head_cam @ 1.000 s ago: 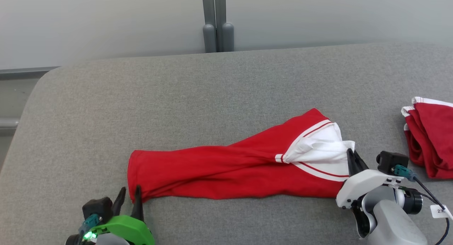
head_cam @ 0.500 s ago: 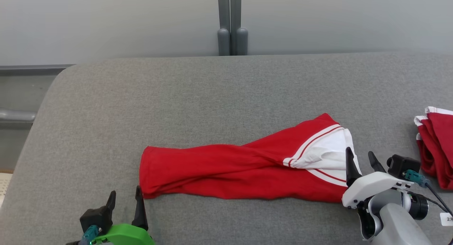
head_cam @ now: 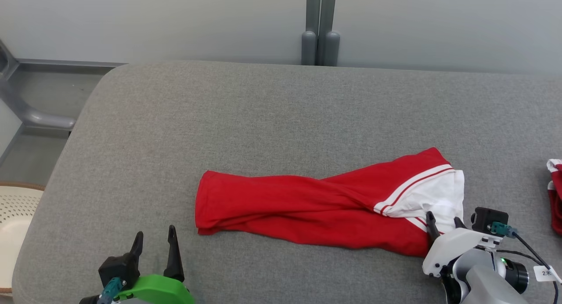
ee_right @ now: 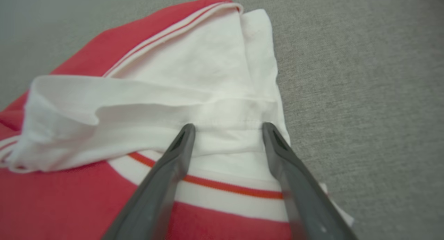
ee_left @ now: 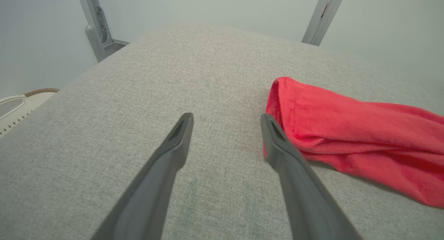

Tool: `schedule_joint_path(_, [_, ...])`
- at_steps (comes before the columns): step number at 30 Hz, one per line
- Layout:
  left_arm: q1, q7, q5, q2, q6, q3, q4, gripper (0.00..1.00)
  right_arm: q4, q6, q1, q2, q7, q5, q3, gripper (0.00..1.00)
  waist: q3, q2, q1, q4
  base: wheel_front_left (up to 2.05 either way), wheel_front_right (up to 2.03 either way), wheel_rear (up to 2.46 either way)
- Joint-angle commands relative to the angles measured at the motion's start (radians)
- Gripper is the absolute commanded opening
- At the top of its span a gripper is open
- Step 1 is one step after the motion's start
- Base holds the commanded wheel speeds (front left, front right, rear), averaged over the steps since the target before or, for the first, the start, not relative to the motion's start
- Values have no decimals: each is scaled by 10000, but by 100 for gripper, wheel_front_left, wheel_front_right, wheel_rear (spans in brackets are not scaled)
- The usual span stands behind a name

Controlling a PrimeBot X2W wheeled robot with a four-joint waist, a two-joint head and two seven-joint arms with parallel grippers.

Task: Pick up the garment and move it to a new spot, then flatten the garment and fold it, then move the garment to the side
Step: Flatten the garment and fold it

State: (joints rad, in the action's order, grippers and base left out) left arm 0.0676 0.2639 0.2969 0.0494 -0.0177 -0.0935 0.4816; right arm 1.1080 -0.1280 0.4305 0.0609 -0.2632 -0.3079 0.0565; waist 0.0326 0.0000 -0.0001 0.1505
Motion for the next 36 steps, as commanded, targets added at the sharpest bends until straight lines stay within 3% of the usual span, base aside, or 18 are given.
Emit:
schedule_joint_path(1, [-154, -2, -38, 29, -66, 10, -52, 100, 355, -54, -94, -189, 122, -85, -192, 73, 63, 0, 1, 41, 0, 0, 0])
schedule_joint_path(2, [-158, -2, -26, 29, -88, -17, -60, 100, 508, -54, -57, -202, 117, -117, -244, 17, 72, 0, 1, 37, 0, 0, 0])
schedule_joint_path(3, [-154, -2, -25, 30, -91, -18, -52, 100, 638, -54, -52, -214, 117, -125, -288, 0, 77, 0, 1, 34, 0, 0, 0])
schedule_joint_path(9, [-64, -2, -8, 30, -30, -5, 12, 100, 830, -11, 159, 29, 68, -426, -12, 0, 46, 0, 1, -52, 0, 0, 0])
schedule_joint_path(13, [-91, -2, 53, 30, -25, -33, 24, 100, -337, -6, 92, 537, -19, -276, 861, 0, 6, 0, 1, -157, 0, 0, 0])
schedule_joint_path(20, [-199, -2, 189, 31, 21, -98, 159, 100, -2537, -19, -313, 261, -22, 535, 1925, 0, -128, 0, 1, -312, 0, 0, 0])
schedule_joint_path(24, [-185, -2, 234, 31, 44, -167, 217, 100, -3773, -20, -512, -25, -21, 511, 984, 0, -210, 0, 1, -332, 0, 0, 0])
schedule_joint_path(31, [-145, 0, 286, 32, 84, -453, 286, 100, -5190, -25, -979, -88, -22, -1067, -2579, 0, -373, 0, 1, -1, 0, 0, 0])
schedule_joint_path(36, [-185, -2, 252, 32, 134, -688, 303, 100, -5416, -26, -831, -83, -21, -2082, -4418, 0, -443, 0, 1, 498, 0, 0, 0])
